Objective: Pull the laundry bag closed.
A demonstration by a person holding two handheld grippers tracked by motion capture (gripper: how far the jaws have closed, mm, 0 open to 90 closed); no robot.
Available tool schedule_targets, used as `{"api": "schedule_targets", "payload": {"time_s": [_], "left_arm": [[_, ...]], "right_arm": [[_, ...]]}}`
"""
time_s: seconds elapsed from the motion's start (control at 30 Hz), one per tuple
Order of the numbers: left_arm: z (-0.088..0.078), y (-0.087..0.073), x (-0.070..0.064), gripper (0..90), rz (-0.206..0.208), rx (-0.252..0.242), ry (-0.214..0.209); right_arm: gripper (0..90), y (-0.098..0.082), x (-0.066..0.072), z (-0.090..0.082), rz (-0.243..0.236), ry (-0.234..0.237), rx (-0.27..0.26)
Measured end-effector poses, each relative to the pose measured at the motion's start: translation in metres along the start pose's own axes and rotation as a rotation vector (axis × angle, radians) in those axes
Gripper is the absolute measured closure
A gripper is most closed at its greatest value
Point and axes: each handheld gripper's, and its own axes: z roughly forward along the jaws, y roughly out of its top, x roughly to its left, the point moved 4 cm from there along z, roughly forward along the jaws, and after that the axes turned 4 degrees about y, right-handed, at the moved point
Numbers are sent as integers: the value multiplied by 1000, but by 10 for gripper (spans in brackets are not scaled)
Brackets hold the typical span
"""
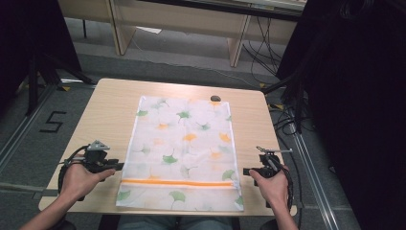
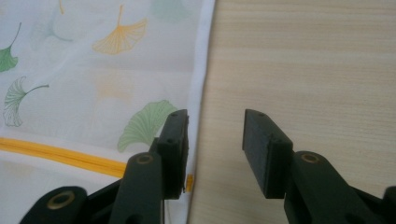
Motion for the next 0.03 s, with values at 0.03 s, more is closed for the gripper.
{"api": "schedule_targets", "payload": {"time_s": [0.03], "left_arm": [[0,0,1,649,0,-2,9]], "right_arm": [[610,0,-1,-1,0,16,-2]]}}
